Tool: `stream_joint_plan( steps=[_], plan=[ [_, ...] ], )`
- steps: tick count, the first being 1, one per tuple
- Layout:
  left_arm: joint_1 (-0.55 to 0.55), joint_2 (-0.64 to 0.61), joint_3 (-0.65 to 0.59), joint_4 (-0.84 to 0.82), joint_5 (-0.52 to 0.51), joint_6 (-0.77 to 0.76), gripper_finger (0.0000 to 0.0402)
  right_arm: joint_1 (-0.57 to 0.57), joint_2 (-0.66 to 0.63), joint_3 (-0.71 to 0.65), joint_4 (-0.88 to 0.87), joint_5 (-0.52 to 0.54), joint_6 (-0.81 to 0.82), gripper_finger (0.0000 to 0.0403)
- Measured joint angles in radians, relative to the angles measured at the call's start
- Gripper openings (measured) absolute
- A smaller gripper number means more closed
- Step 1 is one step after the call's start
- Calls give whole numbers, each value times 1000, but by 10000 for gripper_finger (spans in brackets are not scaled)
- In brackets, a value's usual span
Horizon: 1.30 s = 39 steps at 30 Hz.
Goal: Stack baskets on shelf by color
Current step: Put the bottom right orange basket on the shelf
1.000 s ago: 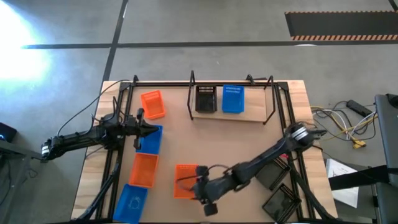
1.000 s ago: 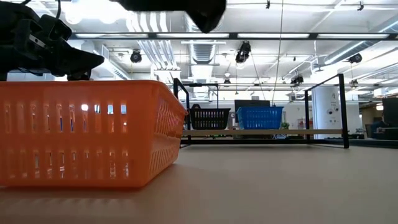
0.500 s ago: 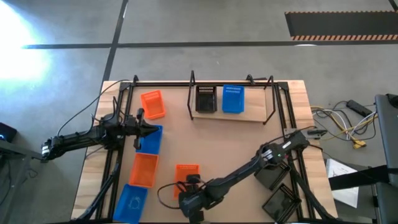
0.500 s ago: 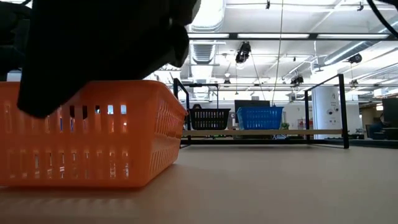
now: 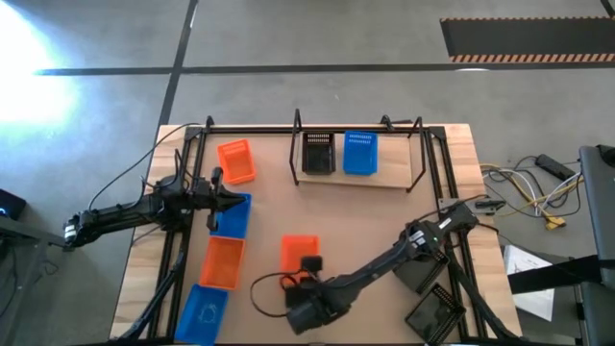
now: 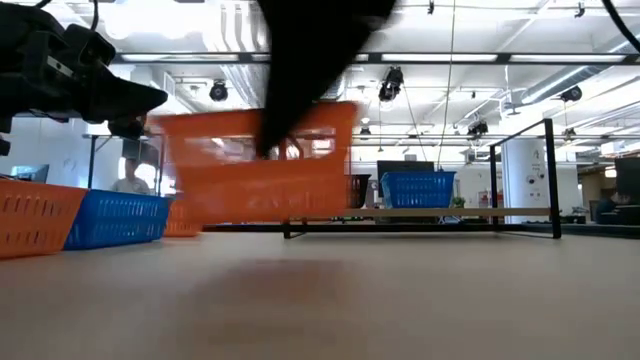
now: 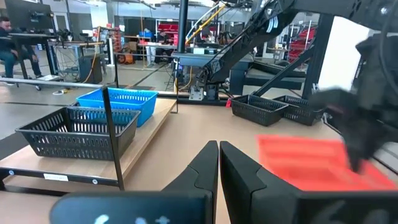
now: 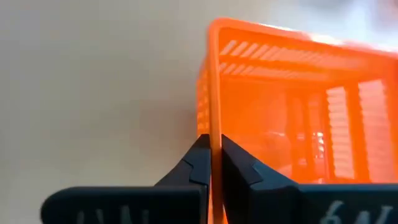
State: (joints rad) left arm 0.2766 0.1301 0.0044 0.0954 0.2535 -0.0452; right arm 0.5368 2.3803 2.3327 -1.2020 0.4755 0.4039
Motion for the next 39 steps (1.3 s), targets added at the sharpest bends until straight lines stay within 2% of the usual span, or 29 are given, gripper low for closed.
stream_joint_plan(
  steps=[3, 8, 14, 21, 23, 28, 36, 39],
  plan=[
    [0, 0, 0, 1, 0, 0, 0, 23, -16, -14, -194, 117, 73, 9],
    [0, 0, 0, 1, 0, 0, 0, 56, -98, -122, -370, 156, 176, 9],
    [0, 0, 0, 1, 0, 0, 0, 62, -354, -462, -356, 145, 266, 9],
    [0, -1, 0, 1, 0, 0, 0, -28, -716, -836, -324, 144, 352, 9],
    [0, 0, 0, 1, 0, 0, 0, -76, -812, -906, -324, 144, 312, 9],
    [0, 0, 0, 1, 0, 0, 0, -239, -1008, -1038, -263, 136, 68, 9],
    [0, 0, 0, 1, 0, 0, 0, -585, -1210, -1201, -56, 27, -372, 9],
    [0, 1, 0, 1, 0, 0, 0, -691, -1254, -1257, 71, -73, -535, 9]
  ],
)
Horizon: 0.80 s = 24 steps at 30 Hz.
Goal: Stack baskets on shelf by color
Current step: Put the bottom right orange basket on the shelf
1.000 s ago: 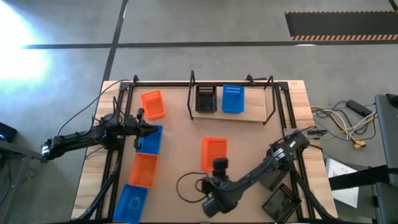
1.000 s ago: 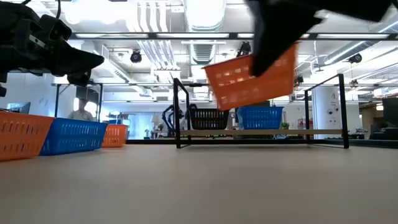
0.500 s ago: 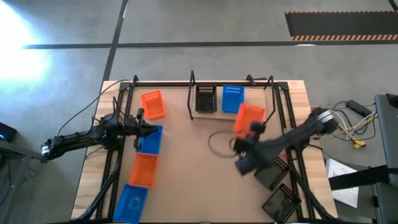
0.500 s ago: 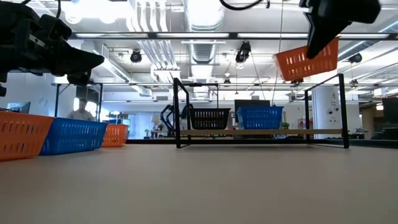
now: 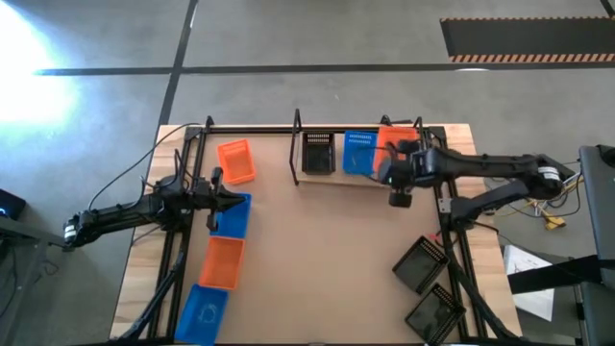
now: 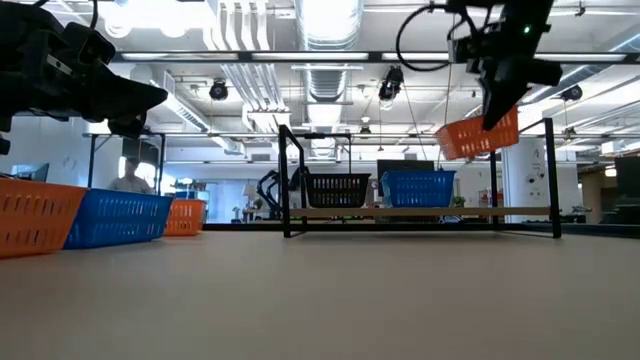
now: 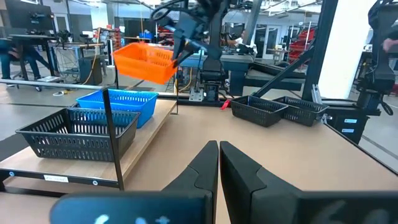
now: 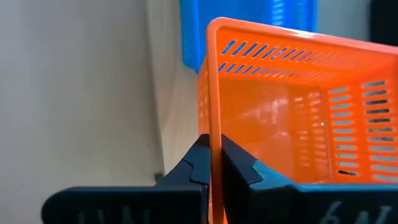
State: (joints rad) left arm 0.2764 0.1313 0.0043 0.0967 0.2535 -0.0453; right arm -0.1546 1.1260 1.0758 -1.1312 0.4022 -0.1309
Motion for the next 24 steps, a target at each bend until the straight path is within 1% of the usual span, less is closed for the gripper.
stream_joint_plan(
  steps=[3, 6, 9, 14, 21, 24],
  plan=[
    [0, -2, 0, 0, 0, 0, 0, -89, -17, -47, 76, -67, -88, 9],
    [0, -1, 0, 0, 0, 0, 0, -156, -18, -83, 70, -70, -124, 9],
    [0, -1, 0, 0, 0, 0, 0, -195, -18, -115, 75, -72, -148, 9],
    [0, -1, 0, 0, 0, 0, 0, -213, -18, -167, 95, -137, -221, 9],
    [0, -1, 0, 0, 0, 0, 0, -222, -15, -228, 208, -141, -265, 9],
    [0, -1, 0, 0, 0, 0, 0, -234, -11, -240, 224, -142, -274, 9]
  ],
)
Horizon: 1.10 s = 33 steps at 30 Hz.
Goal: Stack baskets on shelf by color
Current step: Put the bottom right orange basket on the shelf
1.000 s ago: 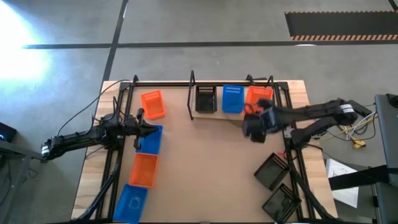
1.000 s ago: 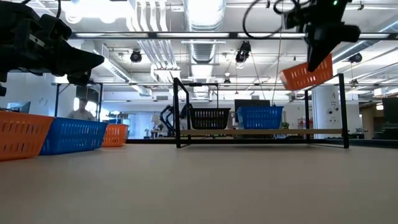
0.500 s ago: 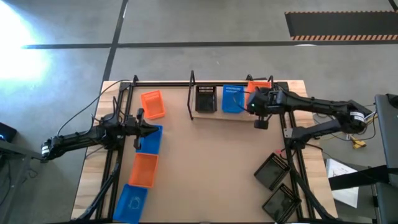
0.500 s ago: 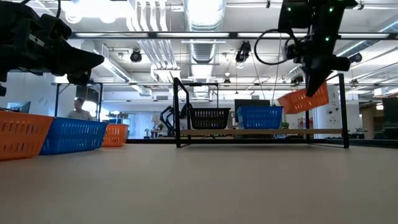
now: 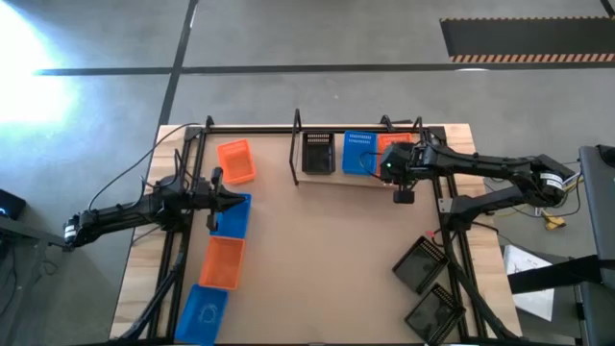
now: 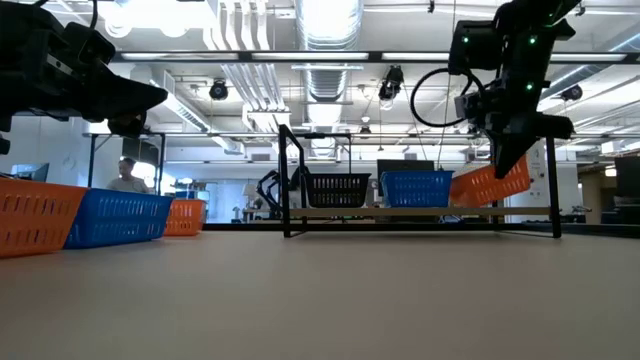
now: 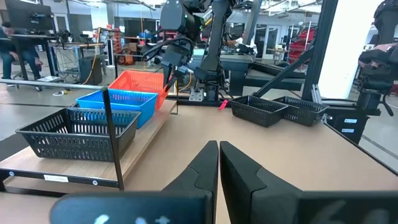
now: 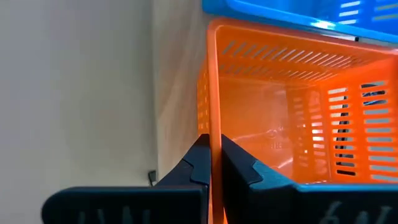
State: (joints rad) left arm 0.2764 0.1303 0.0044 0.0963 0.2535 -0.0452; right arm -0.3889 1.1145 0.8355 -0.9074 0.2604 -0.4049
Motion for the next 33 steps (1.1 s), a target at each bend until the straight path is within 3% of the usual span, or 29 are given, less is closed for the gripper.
stream_joint_plan(
  steps=[14, 25, 33],
  plan=[
    [0, 0, 0, 0, 0, 0, 0, -47, -1, -2, 7, 9, 1, 11],
    [0, 0, 0, 0, 0, 0, 0, -47, -1, -2, 7, 29, -13, 79],
    [0, 0, 0, 0, 0, 0, 0, -46, -1, 2, 31, 26, 58, 72]
  ],
)
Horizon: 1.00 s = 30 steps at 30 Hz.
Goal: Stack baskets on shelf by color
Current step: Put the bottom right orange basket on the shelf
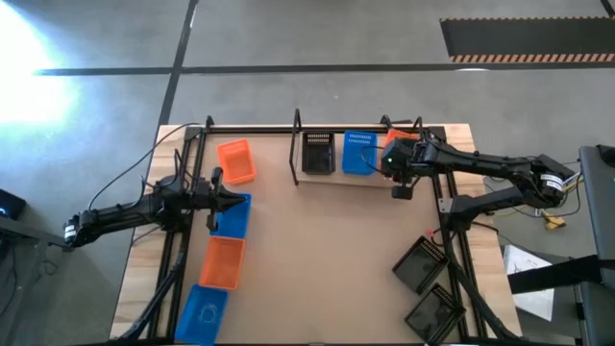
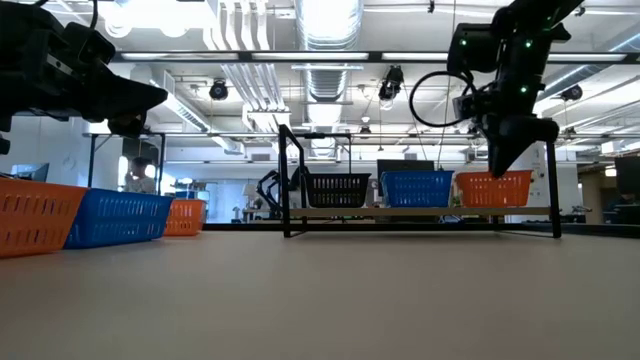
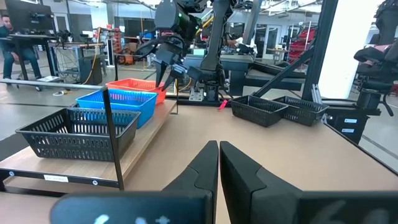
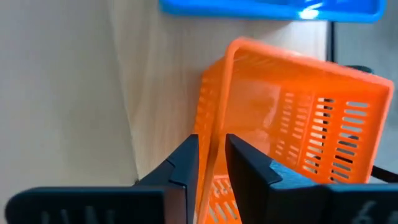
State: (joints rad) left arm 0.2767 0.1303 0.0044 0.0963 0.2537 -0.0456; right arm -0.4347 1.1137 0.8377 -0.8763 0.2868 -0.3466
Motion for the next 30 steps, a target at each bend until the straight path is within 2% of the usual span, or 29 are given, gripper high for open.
stream_joint_plan(
  steps=[11, 23, 30],
  plan=[
    [0, 0, 0, 0, 0, 0, 0, -1, 1, 6, 79, -15, 162, 64],
    [0, 0, 0, 0, 0, 0, 0, -12, 1, 6, 74, -48, 174, 52],
    [0, 0, 0, 0, 0, 0, 0, -11, 2, 4, 69, -137, 144, 52]
  ],
)
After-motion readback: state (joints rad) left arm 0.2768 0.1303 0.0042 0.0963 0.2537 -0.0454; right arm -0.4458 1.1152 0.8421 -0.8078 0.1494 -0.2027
